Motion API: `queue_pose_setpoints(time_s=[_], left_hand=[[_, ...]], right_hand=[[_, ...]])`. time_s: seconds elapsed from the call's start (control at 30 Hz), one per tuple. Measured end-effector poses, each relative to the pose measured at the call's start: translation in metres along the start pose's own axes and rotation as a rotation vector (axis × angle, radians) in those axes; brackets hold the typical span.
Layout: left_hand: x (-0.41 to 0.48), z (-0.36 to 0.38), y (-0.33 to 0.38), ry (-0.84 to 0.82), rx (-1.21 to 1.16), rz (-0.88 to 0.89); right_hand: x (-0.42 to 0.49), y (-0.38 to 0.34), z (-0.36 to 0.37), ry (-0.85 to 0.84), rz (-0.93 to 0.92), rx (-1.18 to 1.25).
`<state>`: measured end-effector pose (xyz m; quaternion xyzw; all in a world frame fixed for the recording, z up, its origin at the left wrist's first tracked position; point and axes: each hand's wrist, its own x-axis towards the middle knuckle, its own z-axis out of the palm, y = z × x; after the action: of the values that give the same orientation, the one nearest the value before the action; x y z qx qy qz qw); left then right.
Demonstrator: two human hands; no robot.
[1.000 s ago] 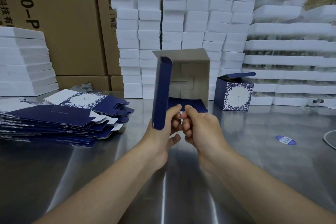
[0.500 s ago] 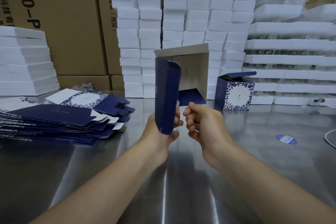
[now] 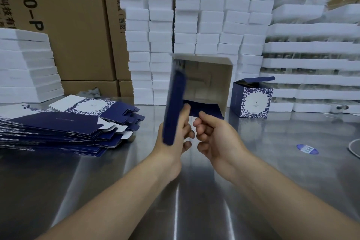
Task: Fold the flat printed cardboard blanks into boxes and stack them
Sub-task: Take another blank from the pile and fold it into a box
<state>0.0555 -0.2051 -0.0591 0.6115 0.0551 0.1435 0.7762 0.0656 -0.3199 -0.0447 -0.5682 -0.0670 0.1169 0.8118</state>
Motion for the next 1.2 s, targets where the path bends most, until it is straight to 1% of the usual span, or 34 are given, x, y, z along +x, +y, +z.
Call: queue_pose_setpoints(time_s=[0.1, 0.2, 0.33, 0.43, 0.57, 0.73, 0.9, 1.03, 1.2], left_hand=[[0.004, -0.002, -0.001, 0.07, -0.052, 0.047], [0.007, -0.006, -0.002, 0.12, -0.037, 0.067], [0.01, -0.009, -0.001, 0.133, -0.101, 0.038], [0.008, -0.008, 0.0, 0.143, -0.075, 0.038], [0.012, -0.011, 0.005, 0.235, -0.048, 0.064], [0.018, -0.017, 0.006, 0.282, -0.085, 0.052], [0.015, -0.015, 0.005, 0.229, -0.119, 0.037], [0.009, -0.008, 0.003, 0.137, -0.116, 0.044], [0.014, -0.011, 0.004, 0.128, -0.159, 0.066]], right_hand=[[0.0, 0.002, 0.001, -0.013, -0.003, -0.096], [-0.002, 0.003, 0.003, -0.003, -0.002, -0.16], [-0.003, 0.002, 0.002, 0.078, -0.007, -0.112], [-0.003, 0.001, 0.003, 0.075, -0.008, -0.091], [-0.003, 0.002, 0.003, 0.062, -0.014, -0.124], [-0.003, 0.004, 0.004, 0.084, -0.028, -0.167], [-0.001, 0.003, 0.003, 0.084, -0.062, -0.14], [-0.001, 0.004, 0.004, 0.068, -0.058, -0.129], [-0.001, 0.007, 0.005, 0.023, -0.009, -0.129]])
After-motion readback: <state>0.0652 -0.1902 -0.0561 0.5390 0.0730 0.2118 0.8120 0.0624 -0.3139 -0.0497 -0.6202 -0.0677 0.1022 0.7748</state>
